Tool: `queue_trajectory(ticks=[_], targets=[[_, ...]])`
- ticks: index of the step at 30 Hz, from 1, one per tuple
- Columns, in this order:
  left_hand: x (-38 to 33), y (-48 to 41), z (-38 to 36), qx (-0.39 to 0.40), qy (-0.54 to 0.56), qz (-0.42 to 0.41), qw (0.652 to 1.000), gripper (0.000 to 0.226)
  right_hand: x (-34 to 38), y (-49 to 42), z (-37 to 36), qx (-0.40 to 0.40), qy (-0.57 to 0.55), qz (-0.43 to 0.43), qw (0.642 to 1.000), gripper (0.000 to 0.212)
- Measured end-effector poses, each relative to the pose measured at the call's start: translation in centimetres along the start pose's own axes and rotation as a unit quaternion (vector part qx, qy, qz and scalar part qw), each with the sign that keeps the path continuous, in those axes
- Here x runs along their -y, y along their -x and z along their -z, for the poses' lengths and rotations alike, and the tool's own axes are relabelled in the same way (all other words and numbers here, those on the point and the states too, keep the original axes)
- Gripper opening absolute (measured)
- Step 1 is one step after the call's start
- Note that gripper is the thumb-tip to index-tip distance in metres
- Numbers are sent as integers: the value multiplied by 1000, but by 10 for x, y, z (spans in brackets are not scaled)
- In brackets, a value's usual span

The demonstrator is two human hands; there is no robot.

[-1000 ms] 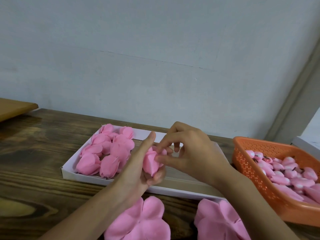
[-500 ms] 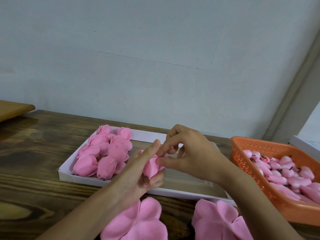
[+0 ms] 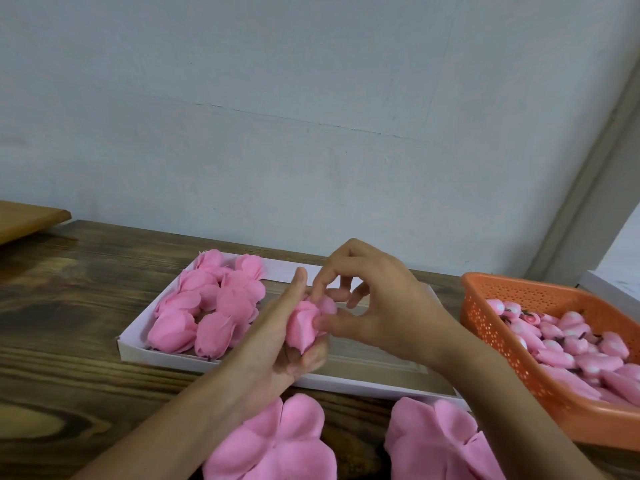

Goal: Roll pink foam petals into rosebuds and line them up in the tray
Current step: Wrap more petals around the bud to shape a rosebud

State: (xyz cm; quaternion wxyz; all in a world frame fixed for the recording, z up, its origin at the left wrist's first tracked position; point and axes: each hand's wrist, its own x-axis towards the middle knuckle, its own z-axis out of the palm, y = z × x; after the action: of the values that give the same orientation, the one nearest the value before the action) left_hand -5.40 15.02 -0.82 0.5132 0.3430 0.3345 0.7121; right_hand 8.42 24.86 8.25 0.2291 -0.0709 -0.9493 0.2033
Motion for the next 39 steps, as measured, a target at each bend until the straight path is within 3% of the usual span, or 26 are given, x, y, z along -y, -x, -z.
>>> queue_trajectory(ticks=[5, 10, 14, 19, 25, 31, 35, 39], targets=[[-1, 0, -2, 9, -7, 7, 1000, 63, -1, -1, -2, 17, -25, 5, 1000, 23], [-4, 1, -3, 18, -4, 6, 1000, 59, -1, -1, -3, -6, -25, 25, 999, 26], [-4, 2, -4, 25, 5, 10, 1000, 63, 0, -1, -4, 4, -38, 35, 999, 27], [-2, 1, -6, 0, 19, 25, 1000, 67, -2, -1, -5, 20, -21, 24, 999, 11], [-6, 6, -5, -2, -75, 43, 996, 77, 1, -1, 3, 30, 39, 19, 999, 7], [-10, 15, -9, 83, -84, 30, 993, 77, 8, 1, 7, 18, 113, 20, 993, 10], [-8, 16, -15, 77, -107, -19, 991, 50, 9, 2, 6, 0, 118, 22, 993, 24], [-8, 15, -18, 69, -150, -49, 985, 8, 6, 2, 8, -25, 110, 13, 994, 34]])
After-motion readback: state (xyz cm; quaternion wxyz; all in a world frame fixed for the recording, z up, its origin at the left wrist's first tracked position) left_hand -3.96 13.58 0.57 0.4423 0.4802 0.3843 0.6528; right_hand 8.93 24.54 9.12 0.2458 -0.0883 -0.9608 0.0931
